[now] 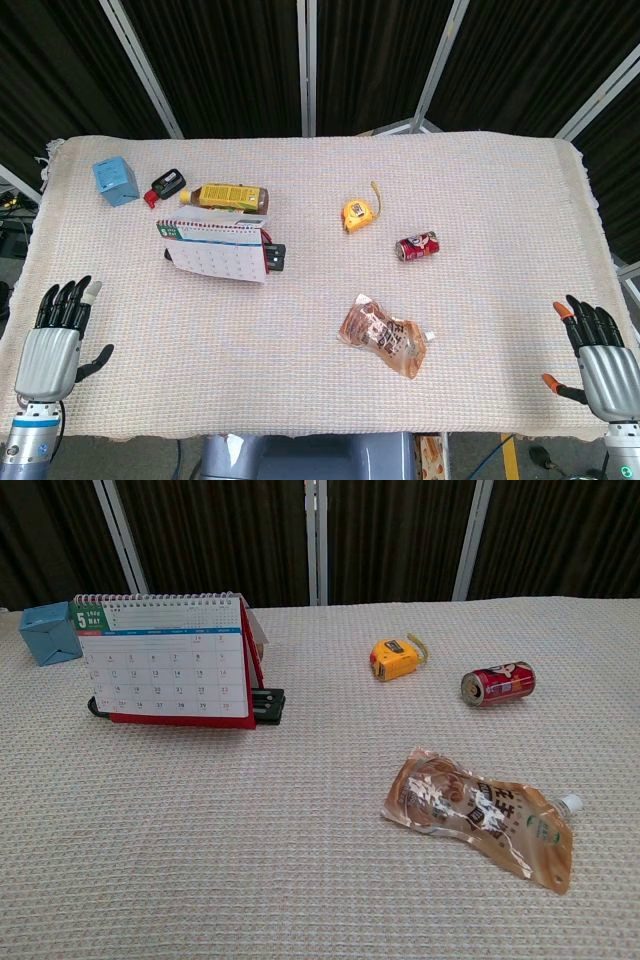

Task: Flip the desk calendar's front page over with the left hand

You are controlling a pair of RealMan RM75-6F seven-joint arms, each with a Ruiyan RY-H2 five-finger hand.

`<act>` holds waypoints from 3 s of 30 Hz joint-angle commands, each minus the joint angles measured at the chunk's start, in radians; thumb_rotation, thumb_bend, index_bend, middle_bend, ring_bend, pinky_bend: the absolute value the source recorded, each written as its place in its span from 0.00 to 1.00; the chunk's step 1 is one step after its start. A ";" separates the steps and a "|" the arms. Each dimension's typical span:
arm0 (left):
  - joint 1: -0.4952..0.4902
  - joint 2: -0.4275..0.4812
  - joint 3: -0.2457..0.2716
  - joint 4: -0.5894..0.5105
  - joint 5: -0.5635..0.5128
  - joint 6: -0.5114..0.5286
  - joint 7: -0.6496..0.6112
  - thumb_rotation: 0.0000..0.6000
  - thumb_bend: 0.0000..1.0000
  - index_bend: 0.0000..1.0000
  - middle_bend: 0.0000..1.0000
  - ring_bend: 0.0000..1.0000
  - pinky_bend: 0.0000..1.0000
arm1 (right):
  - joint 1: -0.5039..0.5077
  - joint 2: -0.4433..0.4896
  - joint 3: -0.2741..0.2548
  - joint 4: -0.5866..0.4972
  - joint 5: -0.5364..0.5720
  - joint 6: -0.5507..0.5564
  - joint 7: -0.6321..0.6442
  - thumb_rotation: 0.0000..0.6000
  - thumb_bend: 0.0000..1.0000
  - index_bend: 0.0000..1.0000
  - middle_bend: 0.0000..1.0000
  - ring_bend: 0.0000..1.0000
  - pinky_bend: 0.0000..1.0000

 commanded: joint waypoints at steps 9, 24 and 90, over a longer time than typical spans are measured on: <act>0.002 -0.002 -0.017 0.003 -0.017 -0.030 -0.003 1.00 0.23 0.00 0.00 0.00 0.00 | -0.001 0.003 0.002 -0.005 0.005 0.000 0.007 1.00 0.02 0.00 0.00 0.00 0.00; -0.060 -0.051 -0.143 -0.041 -0.261 -0.218 -0.144 1.00 0.70 0.00 0.63 0.66 0.53 | -0.002 0.010 0.000 -0.014 -0.002 0.006 0.011 1.00 0.02 0.00 0.00 0.00 0.00; -0.477 -0.010 -0.350 -0.191 -0.997 -0.728 -0.301 1.00 0.78 0.04 0.62 0.67 0.54 | -0.002 0.024 0.006 -0.011 0.010 0.006 0.048 1.00 0.02 0.00 0.00 0.00 0.00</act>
